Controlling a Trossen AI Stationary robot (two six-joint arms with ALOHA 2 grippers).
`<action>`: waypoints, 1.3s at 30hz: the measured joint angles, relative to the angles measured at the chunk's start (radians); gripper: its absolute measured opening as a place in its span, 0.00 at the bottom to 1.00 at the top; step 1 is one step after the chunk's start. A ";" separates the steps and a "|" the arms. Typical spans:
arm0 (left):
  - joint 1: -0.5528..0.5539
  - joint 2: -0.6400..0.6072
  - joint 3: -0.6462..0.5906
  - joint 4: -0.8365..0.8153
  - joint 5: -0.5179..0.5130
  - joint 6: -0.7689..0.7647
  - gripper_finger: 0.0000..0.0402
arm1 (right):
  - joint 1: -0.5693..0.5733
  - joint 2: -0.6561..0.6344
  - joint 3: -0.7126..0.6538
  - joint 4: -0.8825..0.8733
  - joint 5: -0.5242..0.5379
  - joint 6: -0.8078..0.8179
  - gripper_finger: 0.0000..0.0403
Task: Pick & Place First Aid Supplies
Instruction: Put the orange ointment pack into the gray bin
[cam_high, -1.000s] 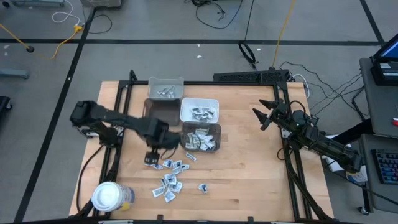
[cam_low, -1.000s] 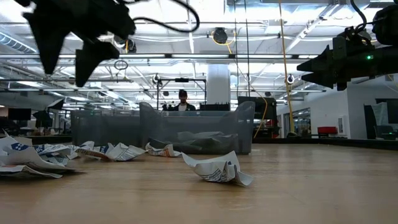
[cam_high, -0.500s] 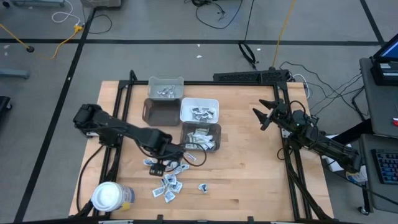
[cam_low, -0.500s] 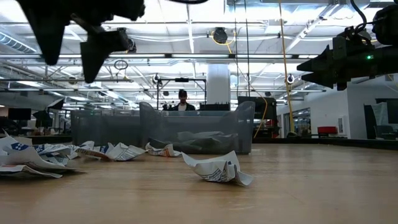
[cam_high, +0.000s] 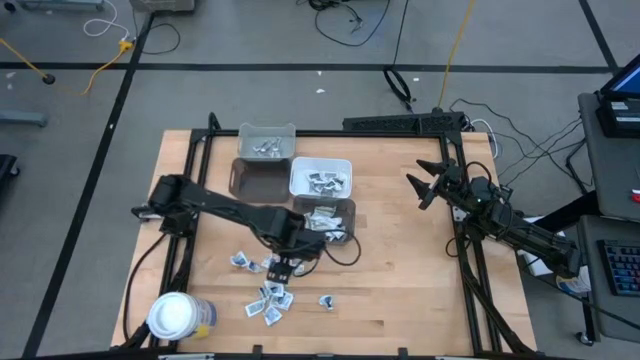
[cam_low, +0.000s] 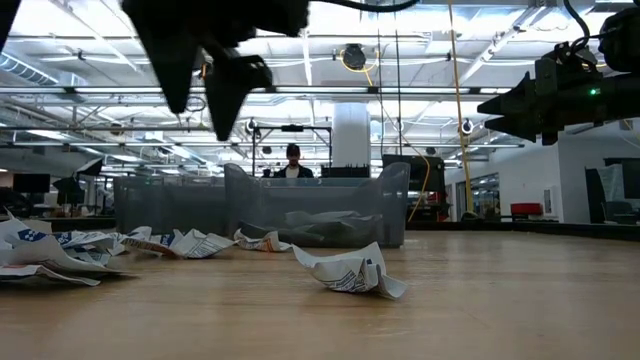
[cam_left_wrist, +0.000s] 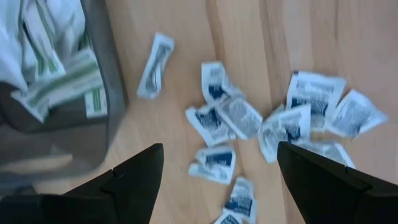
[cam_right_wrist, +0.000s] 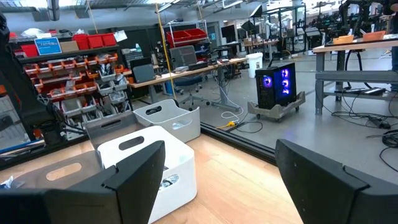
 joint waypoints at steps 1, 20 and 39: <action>0.003 0.013 0.018 0.000 0.000 0.006 0.80 | 0.000 0.000 0.000 0.000 0.000 0.000 0.74; 0.003 0.118 0.093 0.170 -0.016 0.066 0.56 | 0.000 0.000 0.000 0.000 0.000 0.000 0.74; -0.015 0.117 -0.123 0.334 -0.177 0.107 0.43 | 0.000 0.000 0.000 0.000 0.000 0.000 0.74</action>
